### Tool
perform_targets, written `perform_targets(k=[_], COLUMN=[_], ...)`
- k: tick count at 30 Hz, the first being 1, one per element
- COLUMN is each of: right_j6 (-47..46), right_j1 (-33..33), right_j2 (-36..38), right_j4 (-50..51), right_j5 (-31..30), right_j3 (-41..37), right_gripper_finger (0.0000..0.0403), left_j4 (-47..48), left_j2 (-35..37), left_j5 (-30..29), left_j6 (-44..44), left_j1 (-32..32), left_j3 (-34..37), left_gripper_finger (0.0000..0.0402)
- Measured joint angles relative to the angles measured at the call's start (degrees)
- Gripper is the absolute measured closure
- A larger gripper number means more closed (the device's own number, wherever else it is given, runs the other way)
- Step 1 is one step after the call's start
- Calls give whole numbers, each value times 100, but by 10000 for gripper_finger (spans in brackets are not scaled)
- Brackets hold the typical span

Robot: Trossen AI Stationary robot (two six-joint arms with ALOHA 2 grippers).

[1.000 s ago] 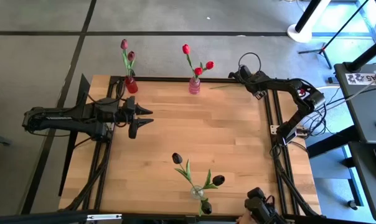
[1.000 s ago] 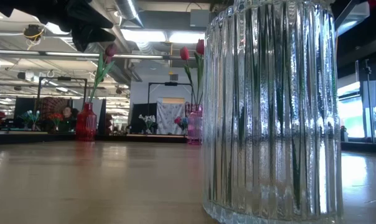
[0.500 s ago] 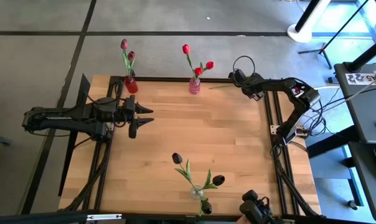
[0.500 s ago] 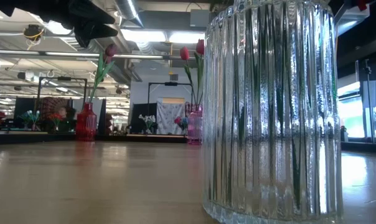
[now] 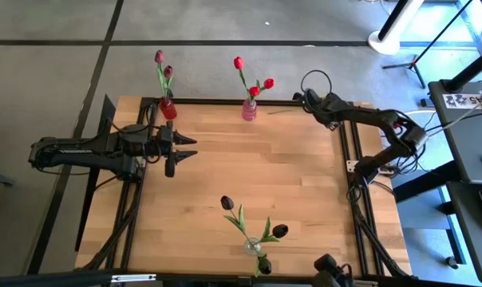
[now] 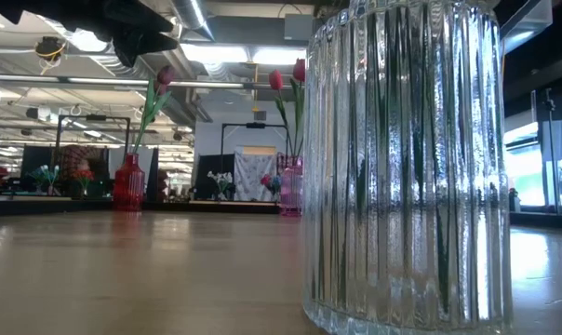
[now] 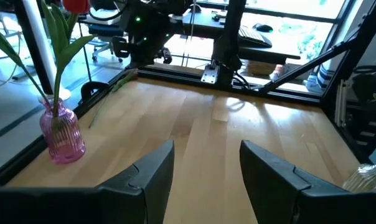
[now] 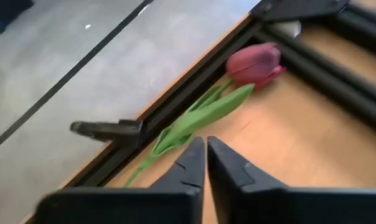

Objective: Sort flowers into vase by color
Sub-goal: Put the dark red flower into the red flower vase

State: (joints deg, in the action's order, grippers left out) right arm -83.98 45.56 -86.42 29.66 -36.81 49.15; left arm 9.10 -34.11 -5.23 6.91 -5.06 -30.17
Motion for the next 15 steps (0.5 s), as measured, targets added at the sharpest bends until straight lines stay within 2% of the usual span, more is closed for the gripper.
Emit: perform_targets(k=[4,7,11,15], right_j6=[87,-398,-648,-236], right_j1=[22,19,71,316], right_j2=[2,-10,-97,-472], right_j4=[163,66,-711,-1124], right_j5=[-240,-576,-752,-729], right_j3=[-71,-369,-774,-726], right_gripper_finger=[315,249,167,123], left_j4=[50,50,49,46], left_j2=[1,1,1,2], left_j5=[28,68,67,68], left_j6=[138,177,166,139], left_j1=[0,0,0,0], left_j3=[0,0,0,0], left_gripper_finger=[223,223,223,223])
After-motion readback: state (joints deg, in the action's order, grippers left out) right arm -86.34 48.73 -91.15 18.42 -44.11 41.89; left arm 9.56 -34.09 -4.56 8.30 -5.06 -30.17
